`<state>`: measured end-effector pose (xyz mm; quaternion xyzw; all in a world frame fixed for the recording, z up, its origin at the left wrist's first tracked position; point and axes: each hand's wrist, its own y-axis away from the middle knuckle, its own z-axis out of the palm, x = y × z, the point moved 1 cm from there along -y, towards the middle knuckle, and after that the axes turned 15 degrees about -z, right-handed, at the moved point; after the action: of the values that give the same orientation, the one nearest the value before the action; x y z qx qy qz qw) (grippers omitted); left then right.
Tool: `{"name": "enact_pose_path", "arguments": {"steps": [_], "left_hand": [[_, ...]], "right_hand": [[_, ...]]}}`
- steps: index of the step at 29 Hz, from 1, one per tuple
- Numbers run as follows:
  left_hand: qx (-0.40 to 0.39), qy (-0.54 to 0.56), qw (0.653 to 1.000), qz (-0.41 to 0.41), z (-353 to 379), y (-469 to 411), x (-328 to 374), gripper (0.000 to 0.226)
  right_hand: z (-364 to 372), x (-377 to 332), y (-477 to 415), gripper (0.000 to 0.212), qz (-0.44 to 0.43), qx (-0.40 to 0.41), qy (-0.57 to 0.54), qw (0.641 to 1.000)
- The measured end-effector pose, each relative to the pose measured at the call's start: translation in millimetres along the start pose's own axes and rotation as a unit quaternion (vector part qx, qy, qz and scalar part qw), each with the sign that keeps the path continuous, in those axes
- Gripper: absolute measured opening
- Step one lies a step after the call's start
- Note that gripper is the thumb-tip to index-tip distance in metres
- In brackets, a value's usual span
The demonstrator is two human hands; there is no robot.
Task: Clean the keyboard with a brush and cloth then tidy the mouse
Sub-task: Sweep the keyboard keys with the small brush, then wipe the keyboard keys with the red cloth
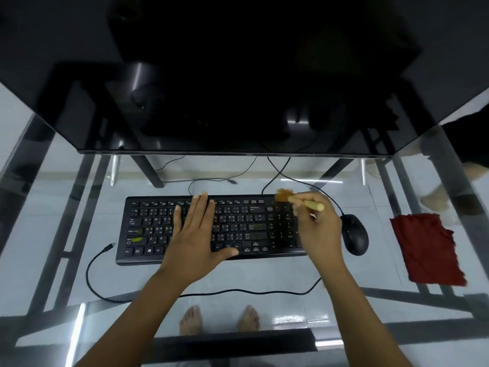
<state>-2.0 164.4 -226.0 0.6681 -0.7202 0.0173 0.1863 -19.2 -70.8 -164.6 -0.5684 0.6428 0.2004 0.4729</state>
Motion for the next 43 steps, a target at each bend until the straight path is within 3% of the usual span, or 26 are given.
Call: {"name": "enact_pose_path", "arguments": {"steps": [2, 4, 6, 9, 12, 13, 16, 18, 21, 23, 25, 27, 29, 32, 36, 40, 43], "left_hand": [[0.002, 0.004, 1.0, -0.006, -0.2, -1.6, 1.4, 0.116], [0.001, 0.005, 1.0, -0.007, -0.2, -3.0, 5.7, 0.117], [-0.005, 0.008, 1.0, -0.004, 0.1, -4.6, 14.0, 0.119], [-0.012, 0.003, 1.0, 0.005, 1.0, -5.9, 27.2, 0.123], [-0.022, -0.005, 0.999, 0.024, 6.4, -5.7, 36.7, 0.126], [-0.026, -0.008, 0.999, 0.029, 8.5, -5.4, 39.1, 0.127], [-0.034, -0.021, 0.999, 0.035, 13.3, -6.4, 45.7, 0.131], [-0.033, -0.022, 0.999, 0.035, 13.1, -7.8, 46.3, 0.131], [-0.03, -0.029, 0.999, 0.034, 12.1, -10.9, 49.0, 0.129], [-0.026, -0.03, 0.999, 0.033, 11.1, -12.8, 52.4, 0.125], [-0.024, -0.027, 0.998, 0.042, 11.7, -15.7, 64.2, 0.122], [-0.022, -0.022, 0.998, 0.059, 12.9, -19.6, 82.0, 0.118], [-0.026, -0.022, 0.996, 0.085, 15.3, -23.4, 102.9, 0.112], [-0.031, -0.027, 0.99, 0.138, 19.2, -27.5, 146.1, 0.101], [-0.055, -0.042, 0.976, 0.209, 28.2, -30.5, 210.2, 0.089], [-0.08, -0.067, 0.962, 0.251, 41.4, -32.1, 256.2, 0.082], [-0.089, -0.096, 0.956, 0.263, 48.9, -32.9, 276.1, 0.08]], "right_hand": [[-7.9, 8.0, 7.8, 0.014, 0.059, -0.052, -0.051, 0.996], [-12.6, 11.7, 15.5, 0.018, 0.051, -0.097, -0.033, 0.993], [-20.6, 13.2, 16.4, 0.023, 0.022, -0.046, 0.009, 0.999], [-32.8, 11.3, 14.9, 0.02, 0.045, -0.001, -0.047, 0.998], [-34.9, 14.5, 20.6, 0.017, 0.057, -0.132, -0.068, 0.987], [-35.8, 15.0, 22.6, 0.021, 0.039, -0.14, -0.037, 0.989], [-48.3, 18.3, 21.2, 0.026, -0.038, -0.035, 0.093, 0.994], [-53.9, 16.3, 22.8, 0.019, -0.041, -0.015, 0.067, 0.997], [-55.8, 16.9, 33.2, 0.011, 0.021, -0.153, -0.015, 0.988], [-60.6, 26.1, 39.1, 0.009, 0.032, -0.209, 0.038, 0.977], [-80.4, 39.8, 36.6, 0.013, 0.061, -0.123, 0.054, 0.989], [-109.7, 54.2, 31.3, 0.012, 0.107, 0.021, -0.006, 0.994], [-138.3, 64.8, 27.1, 0.005, 0.148, 0.13, -0.091, 0.976], [-168.3, 85.6, 30.6, 0.004, 0.181, 0.195, -0.13, 0.955], [-170.2, 117.1, 49.3, 0.011, 0.176, 0.196, 0.04, 0.964], [-162.7, 142.9, 65.0, 0.015, 0.06, 0.141, 0.229, 0.961], [-159.8, 157.4, 71.4, 0.014, 0.086, 0.076, 0.324, 0.939]]}}
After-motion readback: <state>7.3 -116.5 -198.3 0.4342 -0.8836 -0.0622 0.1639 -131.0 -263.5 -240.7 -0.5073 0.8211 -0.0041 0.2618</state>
